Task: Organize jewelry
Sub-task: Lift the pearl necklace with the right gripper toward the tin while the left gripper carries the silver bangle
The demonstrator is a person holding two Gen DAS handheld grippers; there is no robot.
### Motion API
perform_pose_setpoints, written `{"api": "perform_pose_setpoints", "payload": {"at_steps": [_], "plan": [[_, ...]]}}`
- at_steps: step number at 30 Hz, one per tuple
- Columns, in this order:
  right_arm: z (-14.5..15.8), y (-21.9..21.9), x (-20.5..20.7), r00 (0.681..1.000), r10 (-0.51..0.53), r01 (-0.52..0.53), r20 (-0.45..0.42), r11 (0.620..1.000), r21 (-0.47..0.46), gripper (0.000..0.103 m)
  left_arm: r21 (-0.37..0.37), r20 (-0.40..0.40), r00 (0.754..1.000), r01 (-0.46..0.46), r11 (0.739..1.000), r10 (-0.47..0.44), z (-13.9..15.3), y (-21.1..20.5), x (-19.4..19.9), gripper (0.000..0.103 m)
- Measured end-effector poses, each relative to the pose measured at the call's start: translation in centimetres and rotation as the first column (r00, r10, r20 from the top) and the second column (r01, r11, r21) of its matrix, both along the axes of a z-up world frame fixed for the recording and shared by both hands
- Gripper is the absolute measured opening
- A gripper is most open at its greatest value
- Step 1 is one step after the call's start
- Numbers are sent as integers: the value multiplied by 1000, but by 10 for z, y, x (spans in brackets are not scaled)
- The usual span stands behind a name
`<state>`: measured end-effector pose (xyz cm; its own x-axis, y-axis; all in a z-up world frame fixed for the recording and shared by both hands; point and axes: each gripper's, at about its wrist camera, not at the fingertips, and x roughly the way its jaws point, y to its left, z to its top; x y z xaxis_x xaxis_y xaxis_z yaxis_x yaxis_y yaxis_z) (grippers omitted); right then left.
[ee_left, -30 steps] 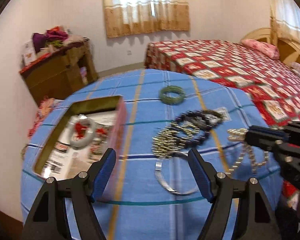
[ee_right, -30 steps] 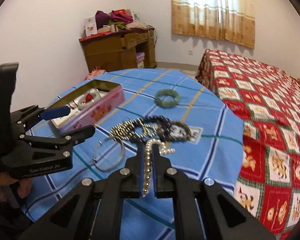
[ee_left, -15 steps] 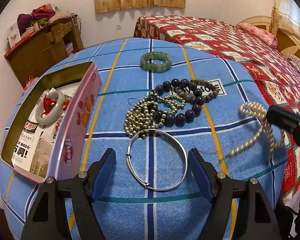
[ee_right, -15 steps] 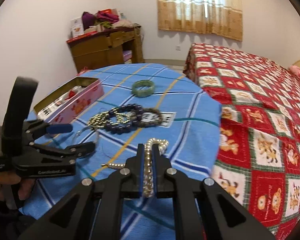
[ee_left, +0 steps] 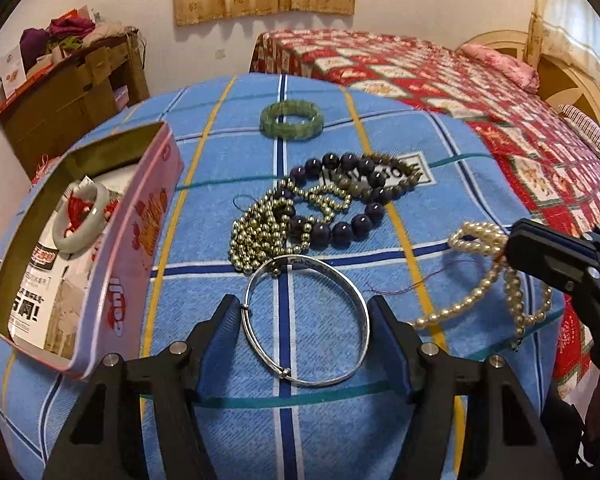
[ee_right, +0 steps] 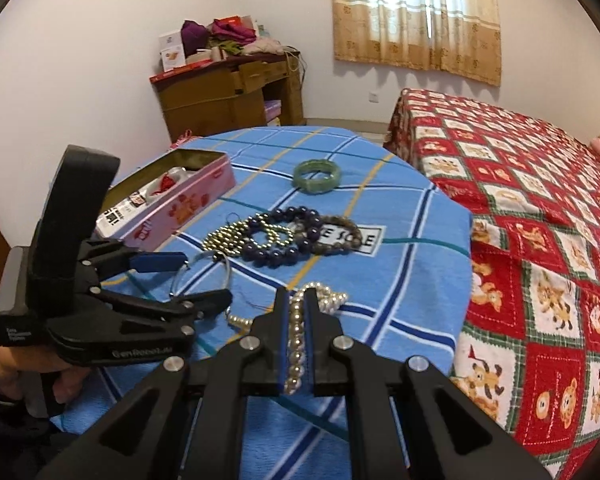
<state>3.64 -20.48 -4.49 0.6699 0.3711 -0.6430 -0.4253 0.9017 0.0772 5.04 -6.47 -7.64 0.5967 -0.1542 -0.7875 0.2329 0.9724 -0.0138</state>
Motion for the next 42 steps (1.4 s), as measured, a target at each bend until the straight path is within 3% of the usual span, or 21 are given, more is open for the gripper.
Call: {"api": "perform_pose_setpoints", "payload": {"at_steps": [13,23,42], "plan": [[24,31,14,997,57,-58,50,998,23,9,8,185,982,-42,999,40,56,26,-13,66],[42,66,24,987,136,-139,88,990,20,9,-5,202,971,-128,992,126,67,65,-6,66],[53,120,44,968,232,-233,99,973,-5,9,-17,221,954,-202,979,201,75,105,-1,66]]}}
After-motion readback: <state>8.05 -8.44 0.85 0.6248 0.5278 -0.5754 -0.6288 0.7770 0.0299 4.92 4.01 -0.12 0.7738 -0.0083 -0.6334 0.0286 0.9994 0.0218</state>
